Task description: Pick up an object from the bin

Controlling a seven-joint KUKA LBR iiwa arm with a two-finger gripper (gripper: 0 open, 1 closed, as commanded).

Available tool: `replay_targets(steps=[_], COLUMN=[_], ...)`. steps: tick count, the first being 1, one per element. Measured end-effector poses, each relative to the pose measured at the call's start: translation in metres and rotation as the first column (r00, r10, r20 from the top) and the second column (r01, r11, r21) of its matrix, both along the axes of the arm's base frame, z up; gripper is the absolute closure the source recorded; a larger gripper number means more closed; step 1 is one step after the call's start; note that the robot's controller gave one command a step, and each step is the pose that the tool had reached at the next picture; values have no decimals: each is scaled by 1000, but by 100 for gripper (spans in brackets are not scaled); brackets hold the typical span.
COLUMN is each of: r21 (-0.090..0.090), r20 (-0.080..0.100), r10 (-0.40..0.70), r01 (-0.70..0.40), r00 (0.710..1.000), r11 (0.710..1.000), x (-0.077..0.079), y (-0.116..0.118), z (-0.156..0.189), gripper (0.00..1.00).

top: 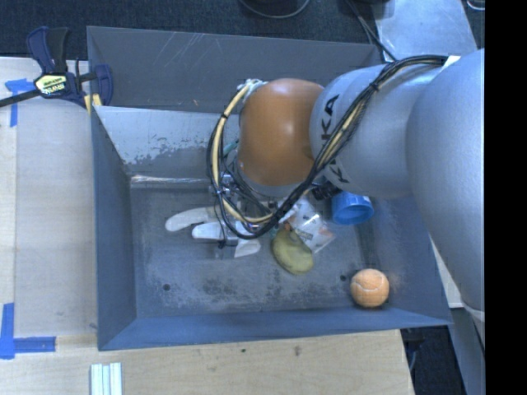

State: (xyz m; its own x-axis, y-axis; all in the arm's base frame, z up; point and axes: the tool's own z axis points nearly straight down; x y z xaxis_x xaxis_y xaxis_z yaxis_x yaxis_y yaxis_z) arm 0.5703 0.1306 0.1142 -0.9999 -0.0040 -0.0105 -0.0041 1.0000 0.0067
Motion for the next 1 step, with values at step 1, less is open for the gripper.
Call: replay_targets(steps=[1], r21=[-4], r20=[3], r10=[-101], r01=[101], r00=[995], r11=[995], x=[11], y=[-10], z=[-42], gripper=[100])
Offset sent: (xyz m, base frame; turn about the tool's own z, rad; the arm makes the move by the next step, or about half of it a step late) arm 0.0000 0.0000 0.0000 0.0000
